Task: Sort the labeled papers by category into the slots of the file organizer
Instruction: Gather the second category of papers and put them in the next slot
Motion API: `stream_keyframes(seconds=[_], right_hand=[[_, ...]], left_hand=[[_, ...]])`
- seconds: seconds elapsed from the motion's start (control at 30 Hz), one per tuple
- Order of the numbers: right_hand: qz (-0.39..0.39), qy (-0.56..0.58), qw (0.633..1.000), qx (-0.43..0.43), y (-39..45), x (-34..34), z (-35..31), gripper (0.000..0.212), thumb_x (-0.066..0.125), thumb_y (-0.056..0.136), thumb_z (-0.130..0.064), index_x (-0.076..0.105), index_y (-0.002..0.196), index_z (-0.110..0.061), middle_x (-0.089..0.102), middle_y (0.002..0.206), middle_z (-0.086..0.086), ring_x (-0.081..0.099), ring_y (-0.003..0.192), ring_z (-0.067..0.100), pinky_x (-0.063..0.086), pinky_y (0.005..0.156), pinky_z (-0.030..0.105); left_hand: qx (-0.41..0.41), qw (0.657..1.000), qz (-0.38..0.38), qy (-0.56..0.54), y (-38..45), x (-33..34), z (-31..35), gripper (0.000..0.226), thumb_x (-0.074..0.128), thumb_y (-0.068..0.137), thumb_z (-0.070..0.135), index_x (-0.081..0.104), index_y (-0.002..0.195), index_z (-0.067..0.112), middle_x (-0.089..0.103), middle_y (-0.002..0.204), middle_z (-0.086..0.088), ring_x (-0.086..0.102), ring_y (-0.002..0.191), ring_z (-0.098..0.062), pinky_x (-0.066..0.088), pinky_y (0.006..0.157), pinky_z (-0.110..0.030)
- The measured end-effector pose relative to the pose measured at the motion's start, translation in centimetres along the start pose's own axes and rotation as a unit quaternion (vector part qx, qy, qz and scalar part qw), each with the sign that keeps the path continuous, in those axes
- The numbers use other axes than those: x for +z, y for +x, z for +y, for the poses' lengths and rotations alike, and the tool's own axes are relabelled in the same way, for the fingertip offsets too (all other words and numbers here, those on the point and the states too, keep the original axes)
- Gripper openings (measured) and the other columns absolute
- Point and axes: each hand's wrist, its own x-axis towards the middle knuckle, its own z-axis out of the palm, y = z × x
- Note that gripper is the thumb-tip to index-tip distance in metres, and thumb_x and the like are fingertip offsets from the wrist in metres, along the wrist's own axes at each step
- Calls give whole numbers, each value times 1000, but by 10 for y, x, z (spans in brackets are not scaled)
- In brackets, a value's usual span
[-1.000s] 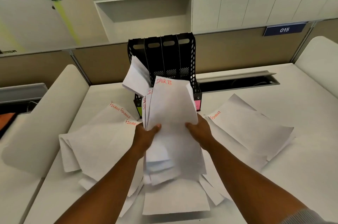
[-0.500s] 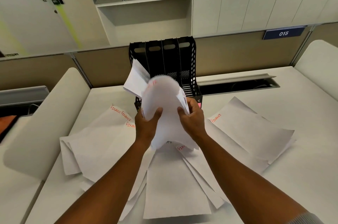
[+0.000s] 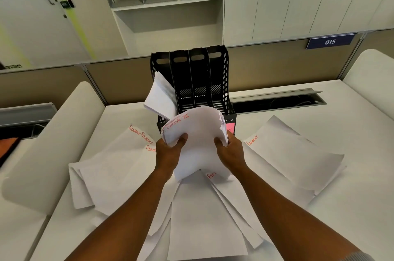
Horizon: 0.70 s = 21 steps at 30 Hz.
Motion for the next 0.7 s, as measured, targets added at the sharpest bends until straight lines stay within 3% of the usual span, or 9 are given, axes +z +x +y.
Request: stream_keyframes(seconds=[0.17,0.27,0.37,0.47,0.57,0.7], right_hand=[[30,25,999,-34,7,-1,-12,33,64,90,-24,57,121,-12,61,100,-4,60,85,13,52,70,15],[15,38,998,-40,8,-5,-10,31,65,89,-25,59,118,-14,61,92,-7,61,77,8,50,55,8],[4,16,999,-32,8,-6,-4,33,64,90,-28,59,118,-13,63,96,-1,61,82,13,47,61,9],[-4,7,1000,-29,8,-4,-2,37,64,90,-30,58,122,-12,64,102,2,61,87,16,48,65,10],[-13,5,999,-36,9,-4,-2,39,65,89,-29,58,123,-11,64,103,3,61,89,17,49,69,14],[-19,1,999,-40,9,-5,-1,39,67,88,-28,59,123,-12,63,100,-1,61,88,15,48,67,9]], left_hand=[[24,999,-7,-25,3,3,11,61,76,75,46,49,128,34,62,118,-4,62,108,-31,58,85,-45],[-2,997,-15,-72,6,3,13,57,75,72,50,58,121,27,66,115,-7,63,109,-32,59,83,-45],[10,994,3,-109,7,5,18,40,72,76,52,66,112,34,73,105,4,70,100,-22,60,72,-30],[43,991,18,-122,8,8,26,20,66,80,52,69,98,45,74,97,12,71,96,-13,58,71,-24],[50,987,57,-142,11,12,35,28,65,76,60,71,92,39,75,91,10,72,91,-14,59,72,-27],[75,975,134,-163,19,16,43,16,61,83,48,70,88,35,70,80,14,70,82,-11,55,63,-18]])
